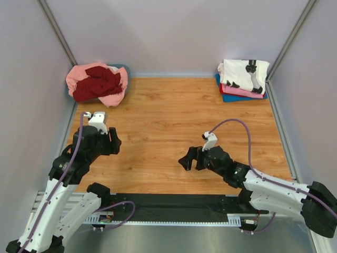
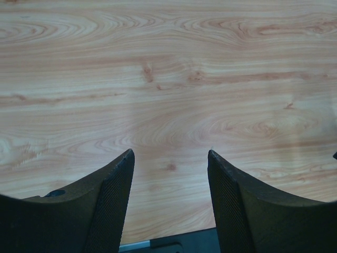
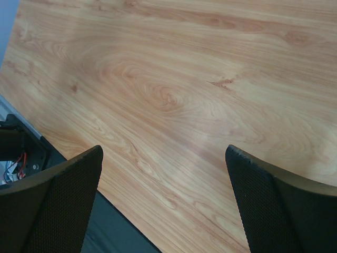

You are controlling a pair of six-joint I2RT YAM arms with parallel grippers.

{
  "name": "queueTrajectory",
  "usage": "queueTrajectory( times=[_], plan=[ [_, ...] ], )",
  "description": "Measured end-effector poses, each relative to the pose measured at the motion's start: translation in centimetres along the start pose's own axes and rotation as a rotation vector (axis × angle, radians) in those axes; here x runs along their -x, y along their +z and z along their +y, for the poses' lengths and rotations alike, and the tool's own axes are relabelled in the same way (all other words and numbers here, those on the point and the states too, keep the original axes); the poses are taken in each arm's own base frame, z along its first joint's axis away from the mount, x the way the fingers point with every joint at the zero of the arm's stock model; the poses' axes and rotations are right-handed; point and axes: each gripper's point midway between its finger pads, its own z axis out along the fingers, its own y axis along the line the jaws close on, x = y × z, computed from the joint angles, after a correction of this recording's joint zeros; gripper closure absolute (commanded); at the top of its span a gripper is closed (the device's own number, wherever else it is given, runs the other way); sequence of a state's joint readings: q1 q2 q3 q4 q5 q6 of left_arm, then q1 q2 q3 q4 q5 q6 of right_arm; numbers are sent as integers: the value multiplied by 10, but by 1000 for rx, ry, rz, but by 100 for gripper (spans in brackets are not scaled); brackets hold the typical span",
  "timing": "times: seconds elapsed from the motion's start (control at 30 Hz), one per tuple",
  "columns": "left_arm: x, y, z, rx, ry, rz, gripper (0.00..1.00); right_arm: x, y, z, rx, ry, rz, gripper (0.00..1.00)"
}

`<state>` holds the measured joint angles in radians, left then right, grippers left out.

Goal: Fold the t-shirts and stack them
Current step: Reset both grippers

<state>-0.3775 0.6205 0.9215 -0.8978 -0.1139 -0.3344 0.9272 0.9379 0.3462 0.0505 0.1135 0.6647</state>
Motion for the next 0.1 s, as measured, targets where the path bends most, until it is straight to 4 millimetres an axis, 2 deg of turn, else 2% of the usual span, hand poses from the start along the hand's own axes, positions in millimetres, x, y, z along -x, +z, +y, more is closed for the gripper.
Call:
queueTrajectory(
  times=[0.1],
  plan=[
    [0, 0, 0, 3, -1, -2, 35, 3, -6, 3, 44, 6, -42, 0]
  ],
)
